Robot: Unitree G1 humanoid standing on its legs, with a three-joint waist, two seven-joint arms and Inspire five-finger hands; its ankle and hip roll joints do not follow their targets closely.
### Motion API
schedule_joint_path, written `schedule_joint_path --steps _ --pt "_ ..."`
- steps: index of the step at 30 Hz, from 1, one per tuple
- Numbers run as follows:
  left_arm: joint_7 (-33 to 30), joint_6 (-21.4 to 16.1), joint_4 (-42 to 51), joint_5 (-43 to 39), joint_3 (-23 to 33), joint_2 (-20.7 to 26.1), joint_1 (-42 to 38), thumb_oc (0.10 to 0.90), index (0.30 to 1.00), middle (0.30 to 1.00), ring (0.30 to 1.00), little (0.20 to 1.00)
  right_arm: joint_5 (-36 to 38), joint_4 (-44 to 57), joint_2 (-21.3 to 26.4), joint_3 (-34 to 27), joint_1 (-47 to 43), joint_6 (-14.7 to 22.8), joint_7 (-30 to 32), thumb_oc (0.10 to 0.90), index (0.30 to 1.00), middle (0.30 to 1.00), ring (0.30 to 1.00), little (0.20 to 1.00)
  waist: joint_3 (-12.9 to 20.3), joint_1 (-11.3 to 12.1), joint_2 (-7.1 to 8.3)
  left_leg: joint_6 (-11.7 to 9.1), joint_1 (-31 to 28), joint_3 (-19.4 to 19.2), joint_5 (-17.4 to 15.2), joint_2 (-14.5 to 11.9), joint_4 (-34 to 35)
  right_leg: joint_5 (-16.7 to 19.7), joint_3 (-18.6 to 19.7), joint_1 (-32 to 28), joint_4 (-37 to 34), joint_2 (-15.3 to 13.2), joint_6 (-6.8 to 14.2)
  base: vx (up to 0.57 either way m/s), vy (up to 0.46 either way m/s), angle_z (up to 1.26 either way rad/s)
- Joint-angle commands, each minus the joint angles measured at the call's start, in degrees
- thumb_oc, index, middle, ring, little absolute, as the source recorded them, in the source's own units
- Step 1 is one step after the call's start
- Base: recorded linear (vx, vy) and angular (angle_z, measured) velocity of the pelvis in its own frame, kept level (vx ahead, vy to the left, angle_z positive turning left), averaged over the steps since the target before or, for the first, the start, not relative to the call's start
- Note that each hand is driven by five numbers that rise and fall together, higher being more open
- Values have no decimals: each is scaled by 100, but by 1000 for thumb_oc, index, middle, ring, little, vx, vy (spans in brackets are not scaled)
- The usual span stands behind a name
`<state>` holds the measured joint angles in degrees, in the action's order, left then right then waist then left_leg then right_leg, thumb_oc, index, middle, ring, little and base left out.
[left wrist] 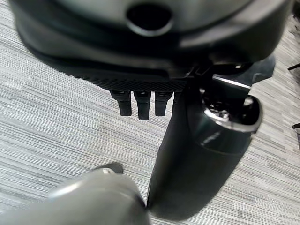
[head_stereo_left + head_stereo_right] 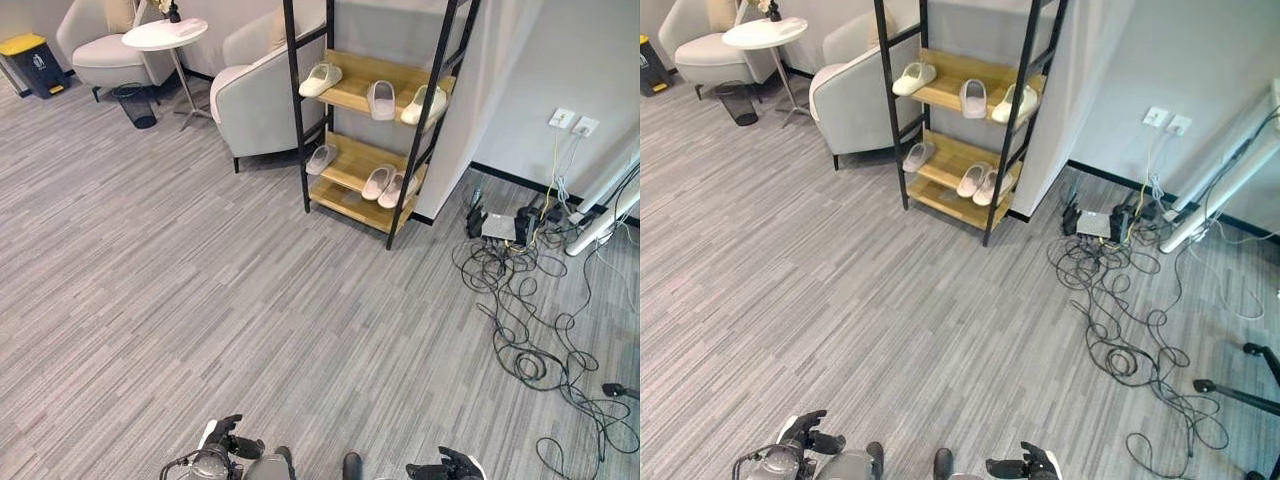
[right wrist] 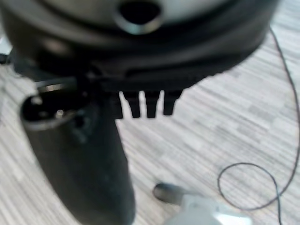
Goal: Arrange the slippers neatly on the shoe rack.
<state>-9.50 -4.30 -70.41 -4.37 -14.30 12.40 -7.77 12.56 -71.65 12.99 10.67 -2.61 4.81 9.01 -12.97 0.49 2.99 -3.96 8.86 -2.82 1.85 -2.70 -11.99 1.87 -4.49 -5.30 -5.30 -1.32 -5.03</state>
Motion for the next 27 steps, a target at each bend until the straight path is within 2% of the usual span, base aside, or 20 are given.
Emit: schedule_joint_path --steps 1,2,3,5,8,10,11,12,13,14,17,18,21,23,25,26,27 --pt "-12 -87 -1 231 -298 -146 241 800 900 900 900 900 167 186 264 -22 -32 163 144 800 900 900 900 900 92 90 -59 117 436 -227 7 94 158 -679 -52 -375 267 -14 700 223 177 11" --pt "-50 -125 -12 224 -231 -122 241 800 900 900 900 900 122 207 231 27 -68 161 113 800 900 900 900 900 146 147 -80 136 241 -43 -40 194 468 -718 51 -407 244 18 757 145 136 0" --pt "-72 -130 -18 241 -246 -121 224 800 900 900 900 900 109 233 213 48 -101 186 127 800 900 900 900 900 173 154 -65 140 265 40 -19 273 433 -726 62 -427 218 -7 805 205 194 -22" --pt "-64 -127 -57 258 -236 -116 230 800 900 900 900 900 106 238 196 37 -102 177 126 800 900 900 900 900 203 144 -54 162 210 48 -60 303 490 -736 80 -423 234 -29 817 122 112 -42" --pt "-56 -99 -131 302 -141 -58 303 800 900 900 900 900 128 322 113 45 -126 183 69 800 900 900 900 900 317 207 -30 327 1 10 -168 361 675 -805 171 -317 573 -150 928 142 136 -49" --pt "-44 -87 -113 277 -75 -16 315 800 900 900 900 900 77 375 89 81 -171 148 27 800 900 900 900 900 312 229 -69 448 -222 -22 -260 375 822 -775 123 -2 1311 -221 1063 145 193 -36" --pt "-43 -98 -63 239 -32 11 318 800 900 900 900 900 3 408 98 102 -241 117 -3 800 900 900 900 900 221 219 -127 578 -431 -67 -337 391 911 -396 31 471 2224 -373 1310 128 206 -37" --pt "-45 -101 -37 240 -57 23 293 800 900 900 900 900 -6 448 98 104 -269 129 3 800 900 900 900 900 151 178 -169 635 -539 -76 -362 380 956 -159 -9 705 2675 -412 1391 88 147 -45" --pt "-45 -101 -37 240 -56 23 291 800 900 900 900 900 -6 448 98 104 -271 128 3 800 900 900 900 900 150 183 -164 638 -540 -82 -362 385 958 -168 -2 717 2695 -418 1394 136 135 -31" --pt "-47 -103 -23 268 -98 31 273 800 900 900 900 900 2 482 94 86 -298 134 9 800 900 900 900 900 94 93 -276 675 -810 -49 -431 345 1114 -45 -164 1132 3084 -469 1379 189 111 -5" --pt "-33 -115 -12 267 -111 10 255 800 900 900 900 900 27 522 108 106 -322 150 3 800 900 900 900 900 66 -29 -291 669 -1182 -14 -612 382 1312 -231 -419 1406 2339 -463 1219 241 33 1" --pt "-33 -116 -12 267 -110 7 256 800 900 900 900 900 28 522 111 108 -321 151 3 800 900 900 900 900 50 -34 -299 666 -1211 -8 -621 374 1322 -239 -427 1376 2332 -455 1217 216 -42 -5" --pt "-5 -129 -64 186 -34 -11 257 800 900 900 900 900 7 468 123 150 -367 121 -6 800 900 900 900 900 29 -98 -250 608 -1539 78 -810 417 1437 106 -561 1616 1105 -455 1244 296 -71 -7" --pt "20 -144 -111 180 16 9 243 800 900 900 900 900 -28 427 146 116 -330 85 -15 800 900 900 900 900 52 -151 -221 565 -1711 229 -943 414 1446 251 -392 1645 770 -430 1305 362 -83 2" --pt "2 -151 -154 244 3 -15 272 800 900 900 900 900 -34 355 148 119 -276 83 -21 800 900 900 900 900 144 -172 -210 562 -1853 298 -1095 390 1438 287 -201 1567 764 -334 1214 410 -111 24" --pt "-5 -142 -183 247 12 -49 297 800 900 900 900 900 -37 291 180 95 -186 93 -19 800 900 900 900 900 251 -198 -239 437 -1840 304 -1137 275 1166 215 -221 1436 766 -250 1099 362 -118 31" --pt "-5 -141 -182 247 11 -50 299 800 900 900 900 900 -37 290 182 96 -185 94 -19 800 900 900 900 900 253 -205 -244 435 -1832 312 -1147 271 1152 214 -230 1432 762 -248 1097 338 -136 37"
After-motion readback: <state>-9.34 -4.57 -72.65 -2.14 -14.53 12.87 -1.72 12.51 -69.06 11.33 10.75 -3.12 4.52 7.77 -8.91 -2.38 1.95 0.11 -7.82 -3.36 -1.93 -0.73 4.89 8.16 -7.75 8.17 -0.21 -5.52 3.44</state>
